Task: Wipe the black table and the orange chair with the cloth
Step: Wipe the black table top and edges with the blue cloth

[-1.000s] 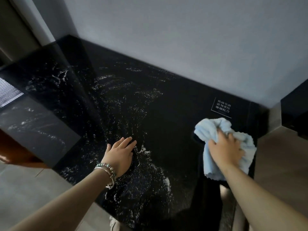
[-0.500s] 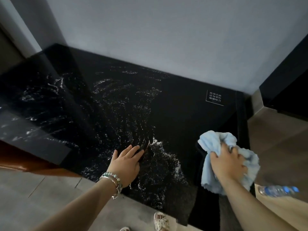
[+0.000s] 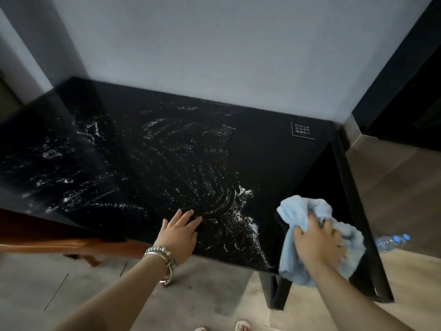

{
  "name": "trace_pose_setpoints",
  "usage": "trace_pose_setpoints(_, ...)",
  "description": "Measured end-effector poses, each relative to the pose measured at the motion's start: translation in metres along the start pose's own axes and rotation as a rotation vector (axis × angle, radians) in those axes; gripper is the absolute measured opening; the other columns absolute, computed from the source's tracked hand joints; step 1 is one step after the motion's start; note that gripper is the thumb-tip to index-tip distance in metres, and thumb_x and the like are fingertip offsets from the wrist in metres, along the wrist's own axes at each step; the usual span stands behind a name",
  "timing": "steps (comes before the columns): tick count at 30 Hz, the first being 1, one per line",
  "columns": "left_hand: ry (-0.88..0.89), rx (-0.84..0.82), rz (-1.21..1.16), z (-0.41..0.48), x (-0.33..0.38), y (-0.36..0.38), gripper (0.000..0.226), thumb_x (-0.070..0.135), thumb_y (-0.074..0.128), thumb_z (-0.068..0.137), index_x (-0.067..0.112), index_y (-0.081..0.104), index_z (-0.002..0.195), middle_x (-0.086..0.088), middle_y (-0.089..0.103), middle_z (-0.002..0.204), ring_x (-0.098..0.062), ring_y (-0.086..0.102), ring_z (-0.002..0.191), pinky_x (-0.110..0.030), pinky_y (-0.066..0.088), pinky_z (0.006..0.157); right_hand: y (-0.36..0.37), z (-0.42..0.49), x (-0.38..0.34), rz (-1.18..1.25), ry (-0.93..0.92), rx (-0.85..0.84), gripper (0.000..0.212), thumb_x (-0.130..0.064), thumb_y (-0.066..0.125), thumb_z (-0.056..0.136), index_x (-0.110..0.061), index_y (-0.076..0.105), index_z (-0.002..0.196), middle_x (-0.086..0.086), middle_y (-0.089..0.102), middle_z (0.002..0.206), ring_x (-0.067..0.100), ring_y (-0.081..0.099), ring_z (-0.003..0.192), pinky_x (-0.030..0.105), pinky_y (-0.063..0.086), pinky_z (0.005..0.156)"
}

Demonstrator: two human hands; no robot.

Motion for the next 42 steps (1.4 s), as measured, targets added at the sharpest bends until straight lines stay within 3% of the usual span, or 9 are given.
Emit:
trace_pose_setpoints(7, -0.002, -0.001, 0.011, 0.000, 0.001, 0.000, 0.050, 0.024, 0.025, 0.101, 0.031, 0.014, 0.149, 0.006, -0.001, 0.158, -0.021, -0.009, 0.146, -0.046, 0.000, 0.117, 0.021, -0.055, -0.083, 0.063, -0.419, -0.122, 0.050, -0.037, 0.044, 0.090, -0.038, 0.030, 0.138, -0.001, 0.027, 0.143, 0.028, 0.027, 0.130, 0.044, 0.034, 0.098)
trace_pose_setpoints(15, -0.025, 0.035, 0.006, 0.002, 0.002, 0.002, 0.050, 0.021, 0.026, 0.101, 0.032, 0.017, 0.149, 0.008, 0.003, 0.158, -0.021, -0.007, 0.146, -0.048, 0.001, 0.117, 0.002, -0.006, -0.006, 0.056, -0.125, 0.004, 0.043, -0.039, 0.046, 0.090, -0.034, 0.039, 0.132, 0.003, 0.035, 0.133, 0.029, 0.036, 0.121, 0.044, 0.040, 0.090)
trace_pose_setpoints(19, -0.047, 0.063, -0.041, 0.002, -0.005, -0.001, 0.049, 0.017, 0.027, 0.101, 0.032, 0.023, 0.147, 0.006, 0.009, 0.157, -0.020, -0.002, 0.146, -0.042, 0.003, 0.119, 0.022, -0.063, -0.073, 0.085, -0.526, 0.009, 0.047, -0.038, 0.060, 0.080, -0.037, 0.051, 0.126, 0.002, 0.045, 0.135, 0.033, 0.043, 0.116, 0.046, 0.039, 0.083)
trace_pose_setpoints(22, -0.070, 0.085, -0.020, -0.005, -0.020, 0.000, 0.048, 0.013, 0.026, 0.101, 0.037, 0.020, 0.142, 0.004, 0.011, 0.157, -0.020, -0.002, 0.146, -0.034, 0.002, 0.119, 0.029, -0.073, -0.087, 0.089, -0.770, -0.140, 0.047, -0.036, 0.048, 0.088, -0.039, 0.039, 0.134, -0.004, 0.034, 0.142, 0.027, 0.032, 0.125, 0.044, 0.031, 0.095)
trace_pose_setpoints(27, -0.163, 0.092, -0.095, -0.022, -0.016, 0.006, 0.050, 0.013, 0.028, 0.101, 0.028, 0.020, 0.148, 0.005, 0.006, 0.158, -0.021, -0.007, 0.146, -0.035, 0.003, 0.119, 0.013, -0.010, -0.049, 0.071, -0.445, -0.059, 0.048, -0.041, 0.047, 0.090, -0.039, 0.035, 0.137, -0.003, 0.029, 0.146, 0.027, 0.031, 0.128, 0.043, 0.034, 0.098)
trace_pose_setpoints(32, -0.171, 0.096, -0.068, -0.020, -0.016, 0.005, 0.050, 0.011, 0.028, 0.101, 0.023, 0.021, 0.148, 0.001, 0.010, 0.158, -0.023, 0.000, 0.146, -0.032, 0.003, 0.119, 0.026, -0.087, -0.087, 0.129, -0.785, -0.023, 0.045, -0.043, 0.076, 0.053, -0.039, 0.065, 0.097, -0.002, 0.063, 0.106, 0.028, 0.056, 0.089, 0.043, 0.046, 0.062)
trace_pose_setpoints(35, -0.146, 0.122, -0.121, -0.020, -0.021, 0.002, 0.049, 0.006, 0.033, 0.099, 0.016, 0.029, 0.146, -0.004, 0.020, 0.156, -0.021, 0.013, 0.145, -0.029, 0.009, 0.117, 0.033, -0.116, -0.104, 0.107, -1.025, -0.081, 0.045, -0.049, 0.061, 0.045, -0.043, 0.060, 0.090, -0.009, 0.063, 0.094, 0.020, 0.058, 0.079, 0.036, 0.047, 0.052)
trace_pose_setpoints(38, -0.143, 0.130, -0.100, -0.022, -0.030, 0.000, 0.049, 0.002, 0.032, 0.098, 0.017, 0.032, 0.144, 0.001, 0.019, 0.155, -0.016, 0.010, 0.146, -0.021, 0.008, 0.117, 0.024, -0.082, -0.097, 0.143, -0.811, 0.026, 0.040, -0.039, 0.054, 0.067, -0.041, 0.058, 0.107, -0.005, 0.057, 0.109, 0.026, 0.058, 0.096, 0.045, 0.047, 0.068)
trace_pose_setpoints(42, -0.087, 0.078, -0.010, -0.022, -0.039, 0.002, 0.056, 0.004, 0.032, 0.097, 0.021, 0.019, 0.149, 0.004, 0.010, 0.157, -0.019, -0.002, 0.146, -0.029, 0.003, 0.119, 0.024, -0.057, -0.078, 0.097, -0.451, -0.082, 0.046, -0.040, 0.051, 0.088, -0.040, 0.041, 0.132, -0.005, 0.032, 0.143, 0.025, 0.033, 0.126, 0.043, 0.034, 0.096)
Point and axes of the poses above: each hand's wrist, its own z-axis towards the middle knuckle, its own y-axis out of the palm, x = y × z, the point moved 4 cm from there along z, towards the middle knuckle
